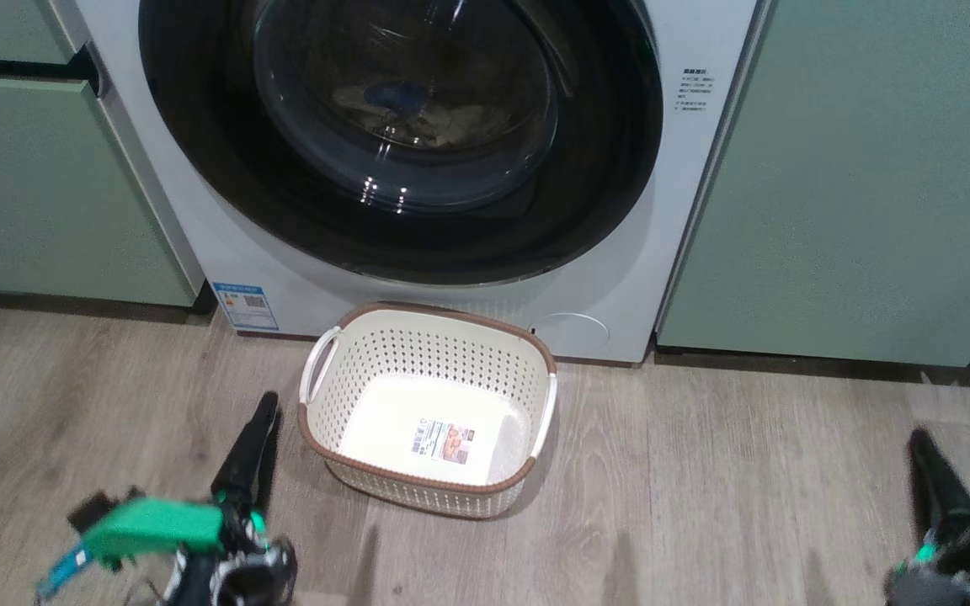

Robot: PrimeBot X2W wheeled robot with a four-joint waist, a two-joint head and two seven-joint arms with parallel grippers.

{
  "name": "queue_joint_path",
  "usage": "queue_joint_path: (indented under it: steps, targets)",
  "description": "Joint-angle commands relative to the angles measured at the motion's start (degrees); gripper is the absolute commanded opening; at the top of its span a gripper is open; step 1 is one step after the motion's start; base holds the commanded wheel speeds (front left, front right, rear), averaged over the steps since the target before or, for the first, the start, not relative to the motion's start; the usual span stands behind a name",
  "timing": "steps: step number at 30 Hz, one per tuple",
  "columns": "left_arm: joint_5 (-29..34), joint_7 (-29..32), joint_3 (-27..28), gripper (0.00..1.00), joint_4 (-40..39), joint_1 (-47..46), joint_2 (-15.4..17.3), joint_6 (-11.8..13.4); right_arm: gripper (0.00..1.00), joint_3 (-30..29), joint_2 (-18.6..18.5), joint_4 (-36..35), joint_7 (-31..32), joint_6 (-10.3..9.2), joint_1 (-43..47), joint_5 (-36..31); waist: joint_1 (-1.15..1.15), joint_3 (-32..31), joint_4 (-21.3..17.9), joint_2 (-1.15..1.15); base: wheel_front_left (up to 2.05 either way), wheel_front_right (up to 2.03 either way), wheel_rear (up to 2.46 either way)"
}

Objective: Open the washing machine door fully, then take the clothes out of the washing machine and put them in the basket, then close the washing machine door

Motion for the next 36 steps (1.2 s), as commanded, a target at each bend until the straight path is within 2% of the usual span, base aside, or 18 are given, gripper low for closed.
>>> queue_joint_path:
  steps: [1, 27, 36]
  targets:
    - [0.01, -0.02, -0.07, 1.00, 0.97, 0.56, -0.16, 0.00, 1.00, 0.06, 0.38, 1.07, -0.03, 0.00, 0.53, -0.02, 0.00, 0.00, 0.00, 0.00, 0.00, 0.00, 0.00]
    - [1.47, -3.38, -1.44, 1.00, -1.04, -0.51, 0.15, -0.11, 1.00, 1.72, 0.08, -0.65, -3.33, 0.04, -0.03, -2.41, 0.00, -0.01, 0.01, 0.00, 0.00, 0.00, 0.00]
    - [6.76, -5.49, -2.55, 1.00, -1.56, -1.20, 1.46, -0.09, 1.00, 3.22, -1.07, -1.16, -5.28, 0.06, -0.50, -6.52, 0.00, 0.03, -0.03, 0.00, 0.00, 0.00, 0.00]
